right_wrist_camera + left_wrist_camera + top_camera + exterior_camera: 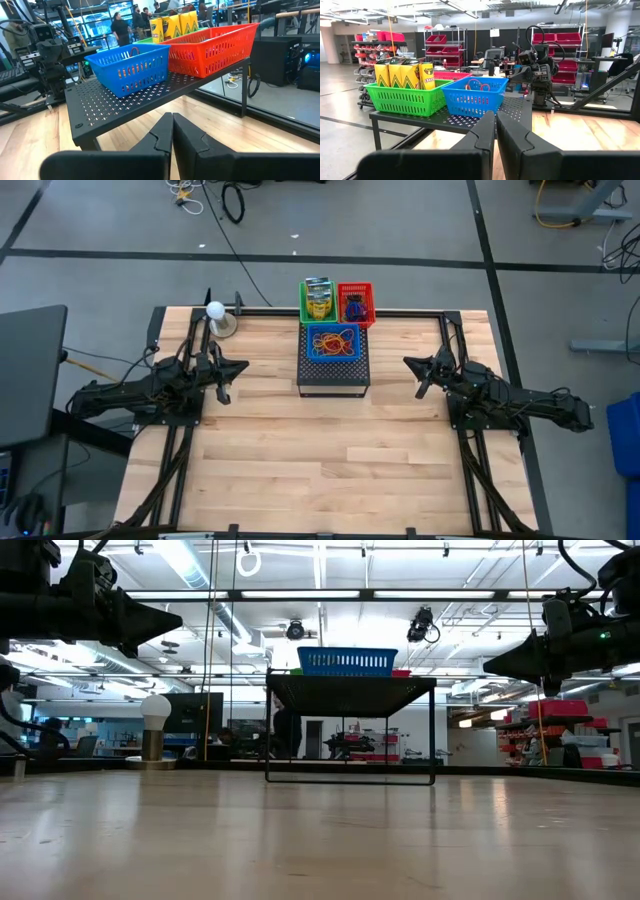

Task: Pick & Place Office Desk Supplies
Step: Return to Home Position

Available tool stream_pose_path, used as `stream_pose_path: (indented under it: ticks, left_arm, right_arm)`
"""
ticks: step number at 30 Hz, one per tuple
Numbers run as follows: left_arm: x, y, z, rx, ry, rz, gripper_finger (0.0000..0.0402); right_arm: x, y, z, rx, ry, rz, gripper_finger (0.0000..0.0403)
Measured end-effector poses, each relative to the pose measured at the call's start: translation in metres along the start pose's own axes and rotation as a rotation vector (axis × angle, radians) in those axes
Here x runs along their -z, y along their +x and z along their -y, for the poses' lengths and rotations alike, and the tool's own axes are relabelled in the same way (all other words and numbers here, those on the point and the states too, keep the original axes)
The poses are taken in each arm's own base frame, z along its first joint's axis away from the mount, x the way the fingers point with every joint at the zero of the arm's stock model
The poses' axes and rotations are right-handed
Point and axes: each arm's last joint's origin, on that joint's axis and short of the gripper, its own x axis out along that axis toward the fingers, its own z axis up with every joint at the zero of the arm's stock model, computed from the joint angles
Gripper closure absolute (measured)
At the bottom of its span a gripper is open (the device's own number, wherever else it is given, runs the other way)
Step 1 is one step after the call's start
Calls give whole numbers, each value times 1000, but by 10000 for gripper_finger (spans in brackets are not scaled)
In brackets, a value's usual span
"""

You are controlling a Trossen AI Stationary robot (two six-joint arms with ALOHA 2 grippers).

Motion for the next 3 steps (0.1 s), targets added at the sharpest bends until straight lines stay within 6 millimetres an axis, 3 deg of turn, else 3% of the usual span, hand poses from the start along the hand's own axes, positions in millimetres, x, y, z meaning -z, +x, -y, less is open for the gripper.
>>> stream_pose_path:
  ticks: [3]
  left_arm:
    - [0,0,0,0,0,0,378]
  right_arm:
    - [0,0,0,0,0,0,385]
